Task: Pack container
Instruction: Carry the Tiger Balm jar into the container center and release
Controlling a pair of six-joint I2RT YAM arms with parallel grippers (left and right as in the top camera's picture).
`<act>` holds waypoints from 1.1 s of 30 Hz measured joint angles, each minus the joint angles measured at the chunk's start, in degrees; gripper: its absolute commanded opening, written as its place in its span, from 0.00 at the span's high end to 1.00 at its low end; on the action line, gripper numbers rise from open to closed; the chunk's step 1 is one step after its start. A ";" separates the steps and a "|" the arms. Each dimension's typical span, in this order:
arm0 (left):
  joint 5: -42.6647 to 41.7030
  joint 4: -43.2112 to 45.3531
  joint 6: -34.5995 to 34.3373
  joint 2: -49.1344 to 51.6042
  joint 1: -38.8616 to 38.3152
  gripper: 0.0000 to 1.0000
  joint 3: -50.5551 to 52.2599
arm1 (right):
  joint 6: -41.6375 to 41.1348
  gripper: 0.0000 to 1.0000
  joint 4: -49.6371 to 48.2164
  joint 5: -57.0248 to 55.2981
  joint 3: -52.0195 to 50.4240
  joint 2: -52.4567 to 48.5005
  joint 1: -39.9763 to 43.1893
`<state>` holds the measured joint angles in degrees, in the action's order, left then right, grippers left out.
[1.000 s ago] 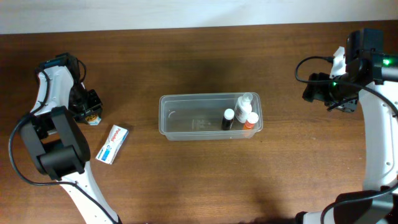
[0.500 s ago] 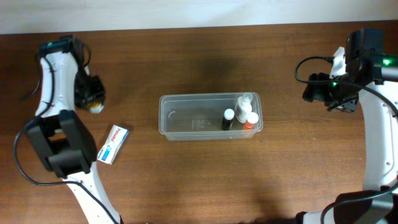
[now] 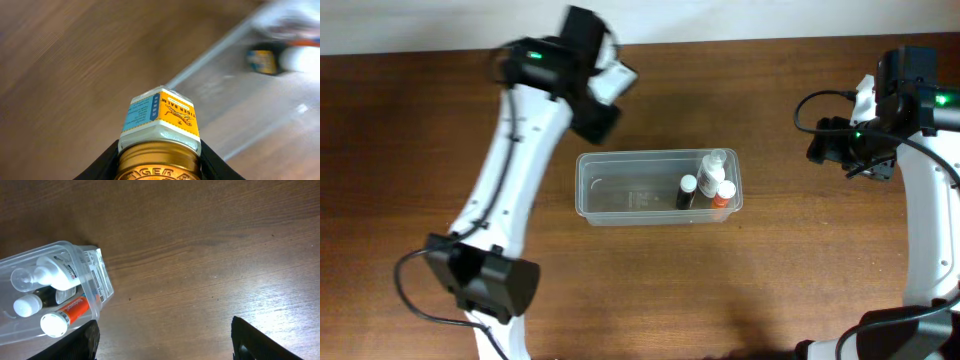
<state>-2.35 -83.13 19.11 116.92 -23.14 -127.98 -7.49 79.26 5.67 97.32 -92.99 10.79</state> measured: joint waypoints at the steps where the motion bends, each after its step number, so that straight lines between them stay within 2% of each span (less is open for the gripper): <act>1: -1.33 0.09 1.18 0.13 -1.53 0.79 0.35 | -0.02 0.24 0.00 0.00 0.00 0.00 0.00; 11: -5.84 2.67 4.72 4.31 -11.08 0.79 1.95 | -0.02 0.24 0.02 0.00 0.00 0.00 0.00; 18: -6.03 3.61 5.14 9.29 -10.88 0.79 2.54 | 0.00 0.24 0.09 0.00 0.00 0.00 0.00; 28: -6.05 5.09 5.14 9.68 -10.27 0.79 3.56 | -0.02 0.24 0.11 0.00 0.00 0.00 0.00; 33: -6.05 8.07 5.14 9.70 -10.27 0.79 8.70 | -0.02 0.24 0.15 0.00 0.00 0.00 0.00</act>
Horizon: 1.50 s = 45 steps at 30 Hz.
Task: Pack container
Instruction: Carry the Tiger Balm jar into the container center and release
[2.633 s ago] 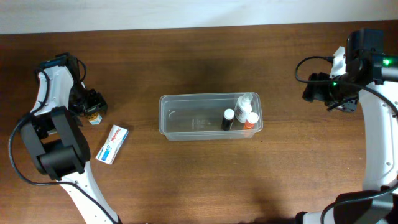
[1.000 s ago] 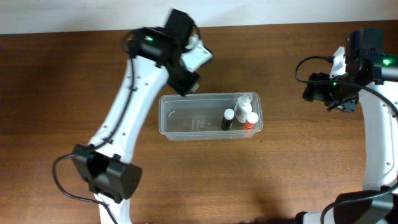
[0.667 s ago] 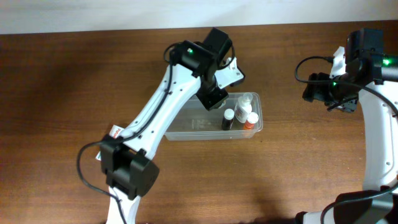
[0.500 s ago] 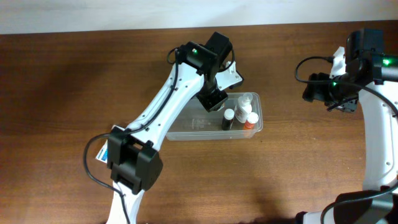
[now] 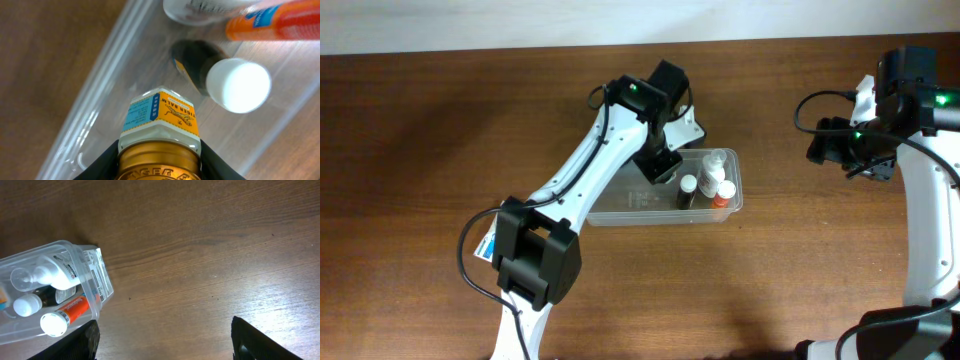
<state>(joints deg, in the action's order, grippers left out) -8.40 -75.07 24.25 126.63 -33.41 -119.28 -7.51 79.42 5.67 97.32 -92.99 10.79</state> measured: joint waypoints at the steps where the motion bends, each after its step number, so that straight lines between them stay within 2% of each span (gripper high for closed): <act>1: 0.00 0.68 0.00 0.02 0.00 0.79 1.05 | 0.00 0.24 0.02 0.00 0.00 0.00 0.00; 16: 0.00 6.84 -0.83 1.68 0.00 0.77 6.84 | 0.00 0.24 0.09 0.00 0.00 0.00 0.00; 17: 0.00 7.06 -1.11 2.27 0.00 0.73 6.86 | -0.02 0.24 0.07 0.00 0.00 0.00 0.00; 21: 0.02 7.69 -1.53 4.22 0.00 0.71 7.26 | -0.02 0.24 0.09 0.00 0.00 0.00 0.00; 22: 0.00 7.93 -1.53 4.39 0.00 0.64 7.39 | 0.02 0.24 0.09 0.00 0.00 0.00 0.00; 23: 0.02 8.11 -1.55 4.50 0.00 0.61 7.41 | 0.00 0.24 0.09 0.00 0.00 0.00 0.00; 26: 0.00 8.61 -1.55 4.52 0.00 0.59 7.39 | 0.00 0.24 0.09 0.00 0.00 -0.02 0.00; 28: 0.00 8.68 -1.44 4.52 0.00 0.49 7.39 | 0.04 0.23 0.09 0.00 0.00 0.00 0.00; 30: -0.02 8.70 -1.57 4.52 0.00 0.34 7.39 | 0.00 0.24 0.09 0.00 0.00 -0.02 0.00; 32: -0.24 8.70 -2.08 4.52 0.00 0.29 7.39 | -0.02 0.23 0.09 0.00 0.00 -0.02 0.00; 41: -0.20 5.97 -2.38 4.52 0.00 0.26 6.73 | 0.02 0.23 0.09 0.00 0.00 -0.02 0.00; 45: 0.57 3.52 -2.60 4.42 0.00 0.23 3.04 | 0.00 0.23 0.09 0.00 0.00 -0.02 0.00</act>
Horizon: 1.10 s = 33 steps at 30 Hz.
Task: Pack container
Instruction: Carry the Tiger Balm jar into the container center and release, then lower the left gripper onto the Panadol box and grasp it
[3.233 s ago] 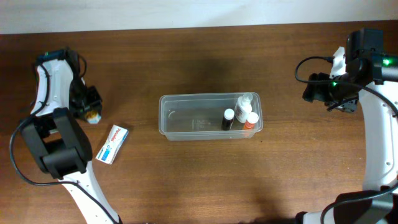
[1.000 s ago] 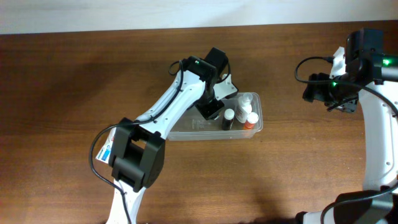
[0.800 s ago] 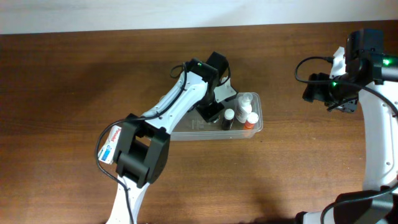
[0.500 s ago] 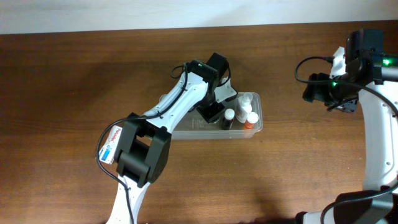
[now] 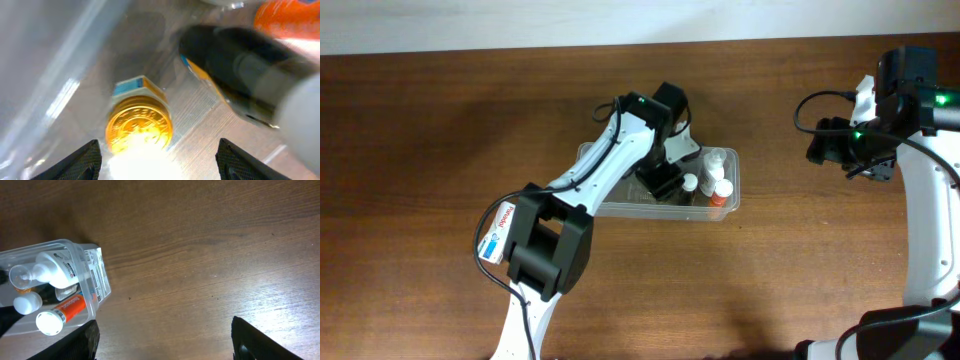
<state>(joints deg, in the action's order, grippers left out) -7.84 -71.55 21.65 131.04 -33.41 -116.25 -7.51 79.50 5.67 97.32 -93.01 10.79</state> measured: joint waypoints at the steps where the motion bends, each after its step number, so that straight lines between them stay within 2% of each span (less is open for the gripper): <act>1: 0.87 -0.52 -0.24 -0.33 0.00 0.22 -1.38 | 0.02 0.23 0.00 0.00 0.00 0.00 0.00; 8: 7.50 -2.40 -5.20 -9.86 2.97 0.13 -6.82 | 0.24 0.23 0.00 0.00 0.00 0.00 0.00; 9: 8.07 -2.40 -6.47 -12.13 4.52 0.02 -7.17 | 0.24 0.23 0.00 0.00 0.00 0.00 0.00; 14: 9.66 -4.26 -15.87 -20.79 16.28 0.01 -8.61 | 0.26 0.23 0.00 0.00 0.00 0.00 0.00; 17: 10.43 -9.01 -22.93 -22.47 24.94 0.01 -8.98 | 0.26 0.23 -0.02 0.00 0.00 0.00 0.00; 20: 10.56 -13.14 -26.49 -22.43 30.49 0.01 -7.72 | 0.26 0.24 -0.17 0.00 0.00 0.00 0.00; 24: 10.73 -15.61 -25.92 -22.40 33.86 0.01 -1.77 | 0.31 0.24 -0.22 0.00 0.00 0.00 0.00; 28: 10.88 -15.52 -23.21 -22.40 33.86 0.01 7.78 | 0.35 0.23 -0.20 0.00 -0.02 0.00 0.00; 33: 10.71 -10.99 -21.44 -22.40 34.73 0.01 19.85 | 0.44 0.23 -0.17 0.00 -0.04 0.00 0.00</act>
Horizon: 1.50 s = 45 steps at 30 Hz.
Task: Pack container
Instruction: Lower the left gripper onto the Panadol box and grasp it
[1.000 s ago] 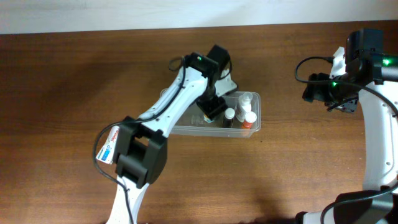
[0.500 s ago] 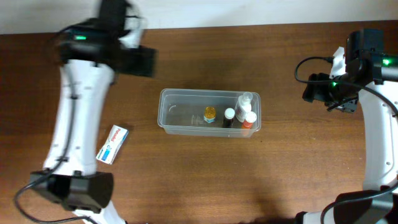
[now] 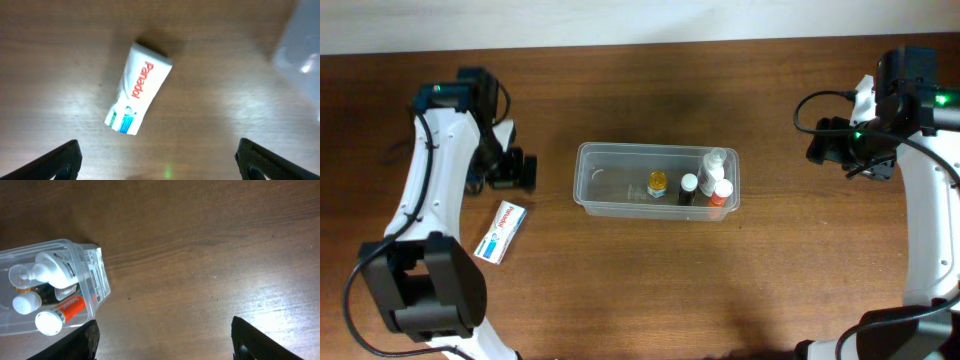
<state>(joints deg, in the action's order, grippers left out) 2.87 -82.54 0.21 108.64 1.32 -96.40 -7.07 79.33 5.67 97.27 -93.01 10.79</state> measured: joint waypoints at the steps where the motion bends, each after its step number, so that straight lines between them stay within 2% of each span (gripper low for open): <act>1: -0.04 0.81 0.26 0.04 0.57 0.01 2.45 | 0.02 0.23 -0.02 0.00 0.00 0.00 0.00; 7: -0.04 7.52 2.64 0.13 3.21 0.01 13.90 | 0.07 0.24 -0.11 0.00 0.00 0.00 0.00; 12: -0.04 17.51 3.50 0.13 3.26 0.01 22.05 | 0.11 0.23 -0.09 0.00 0.00 0.00 0.00; 18: 0.17 24.26 4.17 0.22 3.26 0.02 28.70 | 0.22 0.24 -0.04 0.00 0.00 0.00 0.00; 20: 0.17 24.57 4.37 0.22 3.26 0.07 29.14 | 0.20 0.23 -0.07 0.00 0.00 -0.02 0.00; 22: 0.15 24.68 4.52 0.22 3.26 0.18 29.18 | 0.17 0.23 -0.07 0.00 0.00 -0.02 0.00; 27: 0.17 24.72 5.01 0.22 3.26 0.40 29.18 | 0.20 0.23 -0.04 0.00 0.00 -0.02 0.00; 37: 0.17 24.48 4.28 0.22 3.26 0.65 29.18 | 0.22 0.23 -0.02 0.00 0.00 -0.02 0.00; 41: 0.09 23.91 2.10 0.22 3.26 0.79 28.37 | 0.26 0.23 -0.02 0.00 0.00 -0.02 0.00; 45: -0.57 22.93 1.44 0.22 2.82 0.79 24.63 | 0.22 0.23 -0.04 0.00 0.00 -0.02 0.00</act>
<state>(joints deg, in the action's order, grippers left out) 2.31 -59.61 1.65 108.86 4.14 -71.77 -6.85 79.29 5.67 97.27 -93.03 10.79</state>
